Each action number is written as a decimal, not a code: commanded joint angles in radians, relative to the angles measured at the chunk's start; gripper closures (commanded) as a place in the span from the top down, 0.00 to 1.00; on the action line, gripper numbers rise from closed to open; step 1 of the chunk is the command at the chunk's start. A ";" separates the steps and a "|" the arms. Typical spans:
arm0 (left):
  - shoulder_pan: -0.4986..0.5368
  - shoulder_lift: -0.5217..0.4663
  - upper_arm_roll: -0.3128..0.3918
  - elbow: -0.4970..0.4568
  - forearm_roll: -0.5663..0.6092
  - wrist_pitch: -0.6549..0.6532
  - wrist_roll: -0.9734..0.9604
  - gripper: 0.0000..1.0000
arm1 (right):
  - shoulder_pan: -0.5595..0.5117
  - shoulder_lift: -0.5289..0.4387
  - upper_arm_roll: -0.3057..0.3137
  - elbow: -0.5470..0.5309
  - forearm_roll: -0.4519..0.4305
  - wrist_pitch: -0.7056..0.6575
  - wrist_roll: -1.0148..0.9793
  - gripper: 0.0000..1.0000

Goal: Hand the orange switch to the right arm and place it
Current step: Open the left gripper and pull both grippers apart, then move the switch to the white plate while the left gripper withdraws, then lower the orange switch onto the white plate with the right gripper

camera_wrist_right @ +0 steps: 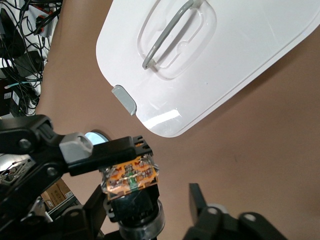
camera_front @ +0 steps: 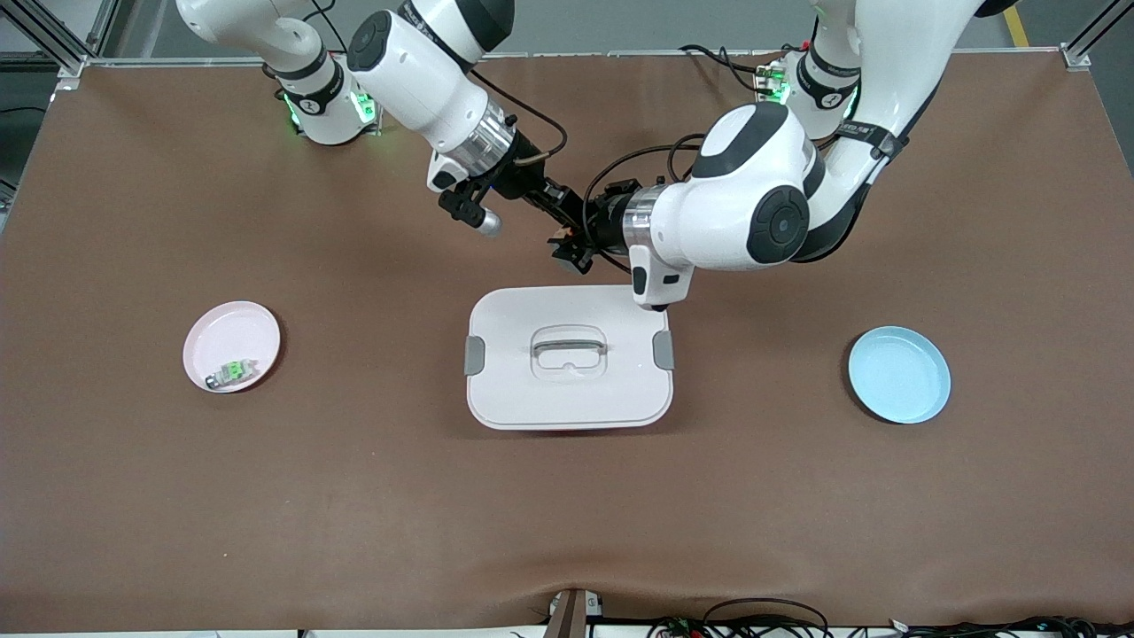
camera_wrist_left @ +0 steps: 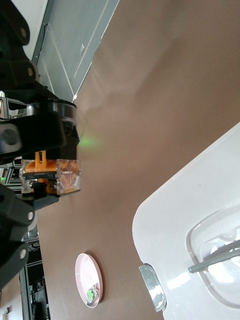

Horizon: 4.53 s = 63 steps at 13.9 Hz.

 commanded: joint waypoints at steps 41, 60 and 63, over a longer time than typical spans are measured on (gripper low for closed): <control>0.509 -0.221 0.005 0.063 0.725 -0.257 1.149 1.00 | -0.667 -0.158 -0.028 -0.026 -0.652 -0.714 -1.701 0.10; 0.026 -0.640 0.665 -0.166 0.439 -0.360 1.494 1.00 | -1.010 -0.020 -0.028 -0.360 -0.894 -0.099 -2.352 0.11; 0.026 -0.638 0.660 -0.166 0.439 -0.362 1.496 1.00 | -1.027 0.009 -0.028 -0.400 -0.932 0.001 -2.353 0.12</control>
